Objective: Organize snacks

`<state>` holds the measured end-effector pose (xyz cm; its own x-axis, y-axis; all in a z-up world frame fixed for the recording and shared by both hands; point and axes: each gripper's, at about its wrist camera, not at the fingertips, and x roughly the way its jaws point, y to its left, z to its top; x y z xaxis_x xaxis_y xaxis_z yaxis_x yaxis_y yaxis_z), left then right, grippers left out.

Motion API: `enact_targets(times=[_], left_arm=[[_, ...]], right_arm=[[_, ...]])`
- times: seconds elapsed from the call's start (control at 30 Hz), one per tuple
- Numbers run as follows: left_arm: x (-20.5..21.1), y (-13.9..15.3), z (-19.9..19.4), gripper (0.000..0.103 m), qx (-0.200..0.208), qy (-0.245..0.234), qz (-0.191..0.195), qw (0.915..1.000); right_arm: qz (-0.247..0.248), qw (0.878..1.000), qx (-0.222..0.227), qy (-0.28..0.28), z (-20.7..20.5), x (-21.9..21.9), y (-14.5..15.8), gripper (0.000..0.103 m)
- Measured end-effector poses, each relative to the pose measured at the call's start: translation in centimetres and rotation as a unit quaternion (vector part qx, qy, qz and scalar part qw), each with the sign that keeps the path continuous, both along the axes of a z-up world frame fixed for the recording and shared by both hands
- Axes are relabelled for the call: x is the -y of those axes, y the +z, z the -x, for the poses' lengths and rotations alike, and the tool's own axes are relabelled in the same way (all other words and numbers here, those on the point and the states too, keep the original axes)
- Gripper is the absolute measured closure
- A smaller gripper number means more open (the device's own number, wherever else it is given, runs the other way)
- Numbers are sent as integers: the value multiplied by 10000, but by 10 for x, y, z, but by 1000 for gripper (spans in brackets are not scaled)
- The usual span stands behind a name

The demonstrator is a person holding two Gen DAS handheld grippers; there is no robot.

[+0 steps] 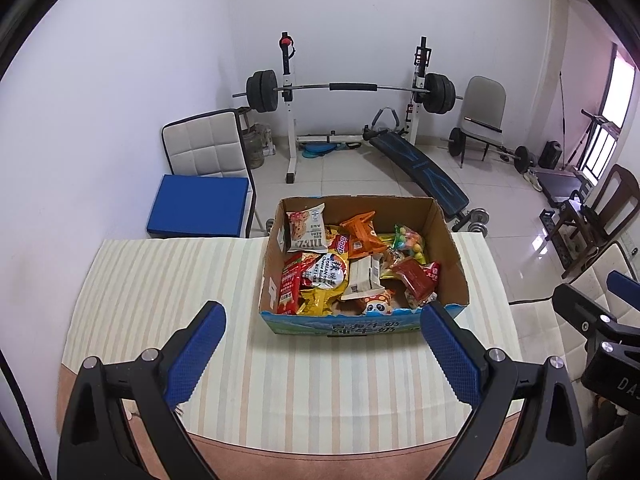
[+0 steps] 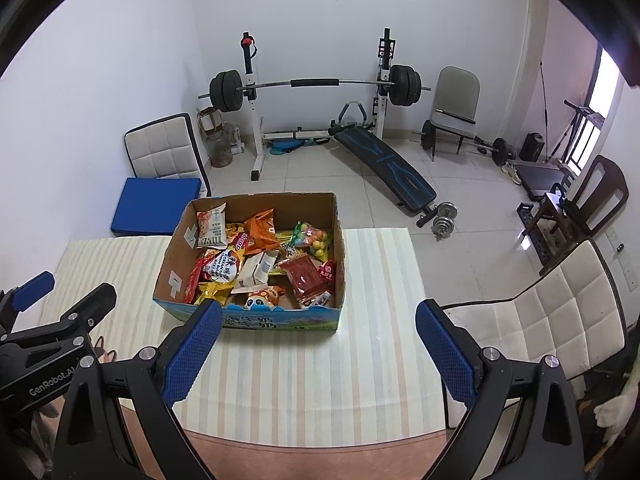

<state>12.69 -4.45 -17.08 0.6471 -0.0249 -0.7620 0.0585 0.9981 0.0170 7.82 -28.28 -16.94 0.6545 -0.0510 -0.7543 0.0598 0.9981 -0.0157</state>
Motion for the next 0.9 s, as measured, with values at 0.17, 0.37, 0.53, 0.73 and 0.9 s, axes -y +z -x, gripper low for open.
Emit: enact_targets(times=[0.17, 0.37, 0.53, 0.73, 0.9], left_arm=[[0, 0, -1, 3, -24, -3, 25, 10000], [0, 0, -2, 3, -41, -17, 36, 10000], [-1, 0, 0, 3, -51, -29, 34, 10000], [0, 0, 0, 3, -54, -14, 32, 10000], [0, 1, 0, 3, -56, -12, 52, 10000]], right_arm=[[18, 10000, 3, -7, 0, 1, -1, 4], [26, 10000, 11, -19, 2, 3, -2, 4], [34, 10000, 12, -19, 3, 3, -2, 4], [26, 10000, -24, -18, 3, 3, -3, 4], [25, 10000, -35, -24, 6, 3, -4, 4]])
